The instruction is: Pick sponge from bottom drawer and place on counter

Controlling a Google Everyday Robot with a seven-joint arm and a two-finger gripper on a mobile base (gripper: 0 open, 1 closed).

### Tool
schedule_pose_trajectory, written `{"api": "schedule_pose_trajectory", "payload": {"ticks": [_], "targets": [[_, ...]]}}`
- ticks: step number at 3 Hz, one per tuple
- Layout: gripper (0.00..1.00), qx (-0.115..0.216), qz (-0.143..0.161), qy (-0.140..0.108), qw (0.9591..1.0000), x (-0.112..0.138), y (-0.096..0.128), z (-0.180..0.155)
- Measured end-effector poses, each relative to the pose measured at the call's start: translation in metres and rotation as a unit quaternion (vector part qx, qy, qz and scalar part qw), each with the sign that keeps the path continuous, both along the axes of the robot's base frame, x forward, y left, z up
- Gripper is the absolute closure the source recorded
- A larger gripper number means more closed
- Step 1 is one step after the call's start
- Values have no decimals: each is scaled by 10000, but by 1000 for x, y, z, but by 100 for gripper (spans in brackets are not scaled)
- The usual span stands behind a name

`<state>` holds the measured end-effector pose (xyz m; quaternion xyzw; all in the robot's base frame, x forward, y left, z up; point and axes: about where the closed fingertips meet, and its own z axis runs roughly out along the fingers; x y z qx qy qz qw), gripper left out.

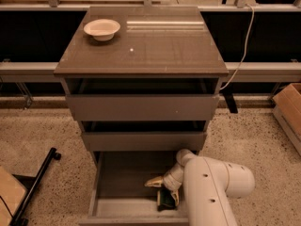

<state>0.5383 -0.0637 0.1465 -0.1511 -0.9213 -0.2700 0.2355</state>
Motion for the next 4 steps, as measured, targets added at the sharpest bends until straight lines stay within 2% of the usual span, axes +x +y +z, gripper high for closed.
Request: {"api": "schedule_pose_trajectory", "payload": {"ticks": [1, 2, 3, 4], "targets": [[0, -127, -51, -114, 9998, 6, -6, 2], [0, -85, -71, 29, 9999, 3, -2, -11], [18, -36, -80, 116, 9999, 2, 1, -16], [41, -36, -80, 116, 9999, 2, 1, -16]]}}
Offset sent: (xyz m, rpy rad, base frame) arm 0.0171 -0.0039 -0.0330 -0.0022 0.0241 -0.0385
